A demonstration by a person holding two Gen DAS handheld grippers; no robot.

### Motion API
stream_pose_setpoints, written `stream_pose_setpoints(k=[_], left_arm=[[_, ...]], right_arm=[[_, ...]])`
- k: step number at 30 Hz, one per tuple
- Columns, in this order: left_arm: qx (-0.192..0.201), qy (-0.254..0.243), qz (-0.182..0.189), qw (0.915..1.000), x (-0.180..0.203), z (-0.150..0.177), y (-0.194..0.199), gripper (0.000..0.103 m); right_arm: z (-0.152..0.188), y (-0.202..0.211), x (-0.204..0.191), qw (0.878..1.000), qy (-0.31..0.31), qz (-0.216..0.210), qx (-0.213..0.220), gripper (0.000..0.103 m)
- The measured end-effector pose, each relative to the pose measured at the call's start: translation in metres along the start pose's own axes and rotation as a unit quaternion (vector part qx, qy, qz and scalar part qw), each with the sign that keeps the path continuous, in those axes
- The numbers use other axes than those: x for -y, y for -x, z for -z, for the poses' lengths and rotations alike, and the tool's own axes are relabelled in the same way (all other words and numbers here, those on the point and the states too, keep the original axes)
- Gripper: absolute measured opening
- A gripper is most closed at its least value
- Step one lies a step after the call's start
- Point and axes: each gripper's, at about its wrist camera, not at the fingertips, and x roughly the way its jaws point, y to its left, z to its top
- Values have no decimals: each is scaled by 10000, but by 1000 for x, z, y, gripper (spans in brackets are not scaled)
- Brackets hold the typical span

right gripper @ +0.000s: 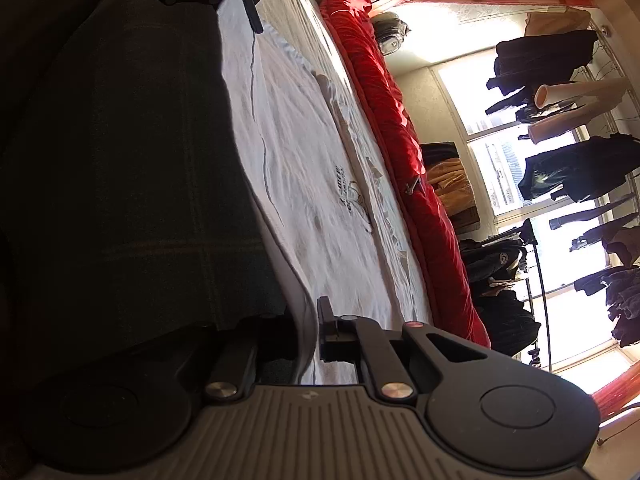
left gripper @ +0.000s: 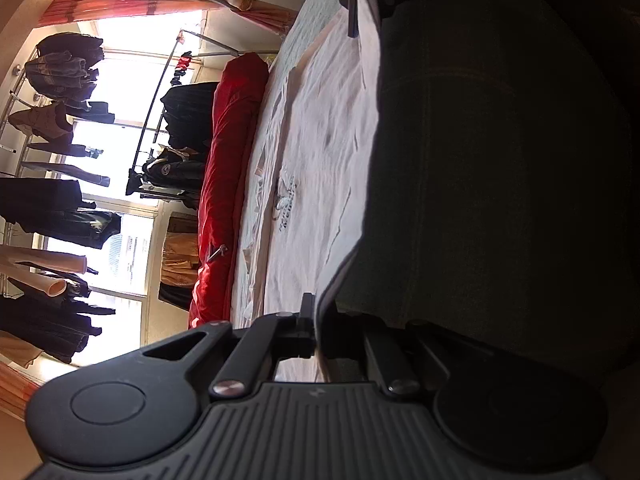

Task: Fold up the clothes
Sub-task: 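Close both grippers on the side edge of the white shirt, then lift the gripped side edge with both grippers and fold it over the shirt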

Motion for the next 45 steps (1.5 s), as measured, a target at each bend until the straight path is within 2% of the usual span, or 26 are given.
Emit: stream_pose_setpoints(k=[11, 27, 36, 45], left_arm=[[107, 238, -531, 9982, -47, -11, -33, 4], [-2, 928, -1003, 9906, -123, -18, -144, 4], [-90, 1162, -982, 9883, -142, -9, -206, 4], [-285, 1346, -729, 9878, -141, 6, -268, 4]], right_arm=[[-7, -29, 49, 9981, -245, 564, 7, 9], [-22, -148, 141, 9899, -644, 1261, 27, 9], [-25, -223, 170, 9865, -753, 1454, 8, 9], [-28, -303, 178, 9889, -719, 1294, -117, 9]])
